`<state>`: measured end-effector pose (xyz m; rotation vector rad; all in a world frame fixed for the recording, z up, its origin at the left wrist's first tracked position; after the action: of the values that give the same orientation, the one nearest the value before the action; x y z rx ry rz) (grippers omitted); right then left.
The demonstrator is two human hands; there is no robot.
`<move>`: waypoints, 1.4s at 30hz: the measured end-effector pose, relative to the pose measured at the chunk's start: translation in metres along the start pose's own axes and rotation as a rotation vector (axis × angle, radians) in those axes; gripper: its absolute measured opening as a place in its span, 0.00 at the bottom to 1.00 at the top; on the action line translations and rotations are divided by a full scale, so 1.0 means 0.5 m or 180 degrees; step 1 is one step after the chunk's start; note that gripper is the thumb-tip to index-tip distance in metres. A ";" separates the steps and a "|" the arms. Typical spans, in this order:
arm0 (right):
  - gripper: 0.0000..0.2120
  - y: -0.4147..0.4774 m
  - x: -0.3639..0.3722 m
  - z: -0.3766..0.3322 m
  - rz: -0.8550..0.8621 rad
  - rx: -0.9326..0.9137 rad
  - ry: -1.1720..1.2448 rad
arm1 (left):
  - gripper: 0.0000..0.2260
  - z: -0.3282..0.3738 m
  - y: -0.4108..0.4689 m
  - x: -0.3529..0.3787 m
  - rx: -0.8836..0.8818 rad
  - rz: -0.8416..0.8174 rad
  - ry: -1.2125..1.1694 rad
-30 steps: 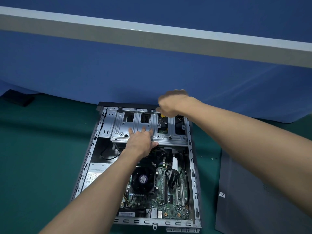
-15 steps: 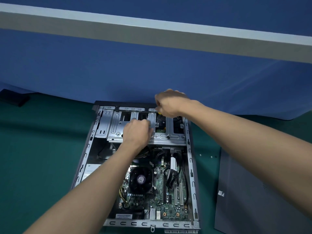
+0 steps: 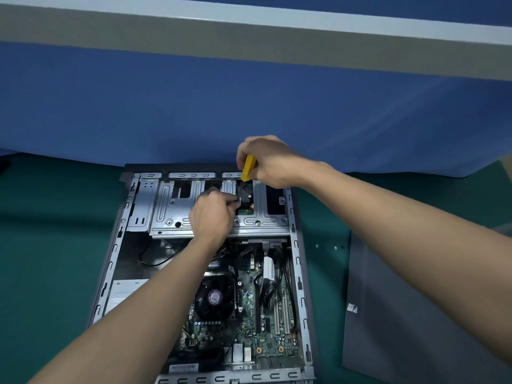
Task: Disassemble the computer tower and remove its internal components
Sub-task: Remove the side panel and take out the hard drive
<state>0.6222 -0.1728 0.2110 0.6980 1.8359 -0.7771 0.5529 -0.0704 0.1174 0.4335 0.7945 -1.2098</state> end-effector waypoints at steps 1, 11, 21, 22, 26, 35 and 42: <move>0.11 -0.004 -0.003 0.011 0.0048 0.0063 0.0122 | 0.07 0.000 0.000 -0.001 -0.0002 0.0047 -0.0037; 0.10 -0.151 0.039 0.193 0.1237 0.1764 0.3067 | 0.06 0.003 0.009 0.000 -0.0049 0.0020 0.0116; 0.13 -0.273 0.252 0.169 0.0850 0.2402 0.5549 | 0.05 0.059 -0.010 0.015 0.0447 0.0076 0.1198; 0.13 -0.276 0.255 0.168 0.0925 0.2385 0.5509 | 0.06 0.064 -0.012 0.019 0.0486 0.0052 0.1314; 0.07 -0.285 0.262 0.157 0.1333 0.2465 0.4766 | 0.13 0.072 -0.010 0.030 0.0507 -0.0148 0.1784; 0.06 -0.279 0.238 0.122 0.1489 0.2188 0.3569 | 0.07 0.081 -0.021 -0.010 0.0014 0.0142 0.0709; 0.05 -0.301 0.192 0.126 0.0861 0.1819 0.2986 | 0.10 0.117 -0.137 0.075 -0.1212 -0.0404 -0.2380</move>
<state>0.5108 -0.3042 0.1325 1.8824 2.2455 -0.8697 0.5119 -0.1569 0.1361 -0.3790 0.3822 -1.1808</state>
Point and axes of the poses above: each hand's wrist, its own y-axis towards the middle knuckle, its own x-axis out of the palm, z = x × y, the point moved 9 cm from there along y, towards the middle knuckle, and after that the axes turned 9 degrees about -y, right-handed, at the moved point
